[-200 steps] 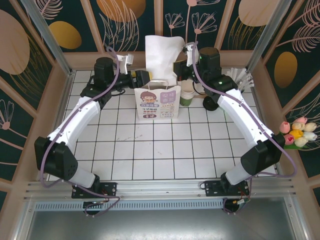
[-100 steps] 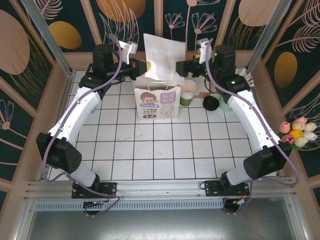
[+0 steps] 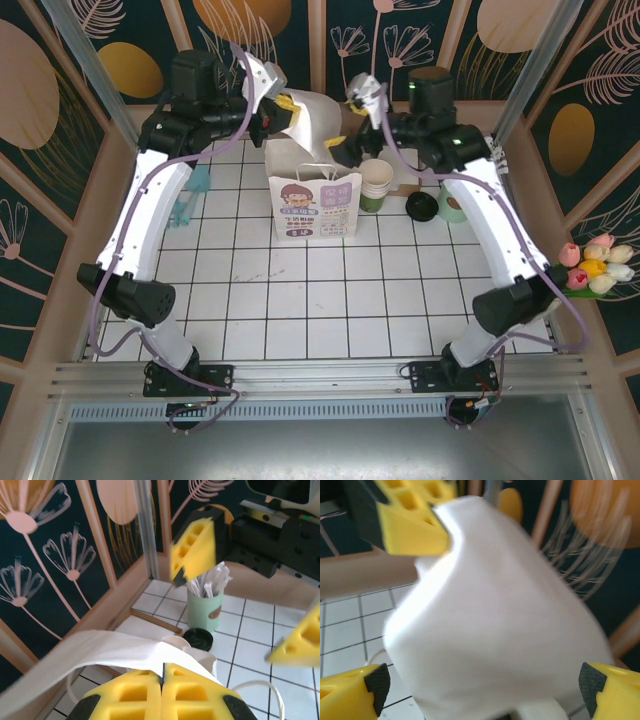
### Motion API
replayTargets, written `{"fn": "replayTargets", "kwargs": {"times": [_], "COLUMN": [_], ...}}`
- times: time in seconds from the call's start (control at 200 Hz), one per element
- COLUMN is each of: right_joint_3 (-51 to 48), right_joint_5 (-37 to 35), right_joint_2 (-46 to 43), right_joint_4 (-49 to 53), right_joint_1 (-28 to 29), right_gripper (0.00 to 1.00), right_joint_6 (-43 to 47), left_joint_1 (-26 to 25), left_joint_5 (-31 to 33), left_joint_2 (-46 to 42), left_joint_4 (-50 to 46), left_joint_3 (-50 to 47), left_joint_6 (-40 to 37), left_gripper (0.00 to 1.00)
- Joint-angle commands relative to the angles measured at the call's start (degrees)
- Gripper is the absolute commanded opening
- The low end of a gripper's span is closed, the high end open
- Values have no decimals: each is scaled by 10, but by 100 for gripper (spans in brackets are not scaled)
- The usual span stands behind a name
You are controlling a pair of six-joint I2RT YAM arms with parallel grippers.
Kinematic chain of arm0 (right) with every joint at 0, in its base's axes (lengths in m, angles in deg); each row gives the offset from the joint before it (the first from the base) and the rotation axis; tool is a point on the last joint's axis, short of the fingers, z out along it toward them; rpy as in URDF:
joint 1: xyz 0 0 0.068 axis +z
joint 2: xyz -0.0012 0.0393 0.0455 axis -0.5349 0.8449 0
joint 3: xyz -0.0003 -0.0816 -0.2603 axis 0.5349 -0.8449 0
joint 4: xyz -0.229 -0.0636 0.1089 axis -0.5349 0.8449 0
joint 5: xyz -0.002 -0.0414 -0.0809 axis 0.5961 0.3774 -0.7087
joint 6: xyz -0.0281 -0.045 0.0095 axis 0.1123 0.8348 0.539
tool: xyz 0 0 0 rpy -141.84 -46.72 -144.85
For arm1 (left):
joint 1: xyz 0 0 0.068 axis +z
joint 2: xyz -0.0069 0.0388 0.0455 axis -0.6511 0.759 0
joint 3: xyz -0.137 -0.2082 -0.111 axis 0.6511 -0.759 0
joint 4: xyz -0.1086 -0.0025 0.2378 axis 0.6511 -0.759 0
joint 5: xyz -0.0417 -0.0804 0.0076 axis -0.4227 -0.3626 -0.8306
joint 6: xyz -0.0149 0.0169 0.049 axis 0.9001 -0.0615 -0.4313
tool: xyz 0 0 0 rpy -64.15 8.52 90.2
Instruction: Pack the takeout coffee
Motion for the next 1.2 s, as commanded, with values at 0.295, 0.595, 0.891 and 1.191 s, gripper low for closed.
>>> {"fn": "replayTargets", "kwargs": {"times": [0.295, 0.595, 0.891, 1.191], "right_joint_3": [202, 176, 134, 33], "right_joint_5": [23, -4, -56, -196], "right_joint_2": [168, 128, 72, 62], "right_joint_4": [124, 79, 24, -62], "right_joint_1": [44, 49, 46, 83], "right_gripper": [82, 5, 0, 0], "right_joint_6": [158, 158, -22, -288], "left_joint_1": [-2, -2, -1, 1], "left_joint_5": [-50, -27, 103, 538], "left_joint_2": [8, 0, -137, -243], "left_joint_4": [-107, -134, 158, 281], "left_joint_3": [32, 60, -146, -360], "left_joint_6": [-152, -177, 42, 410], "left_gripper": [0, 0, 95, 99]}}
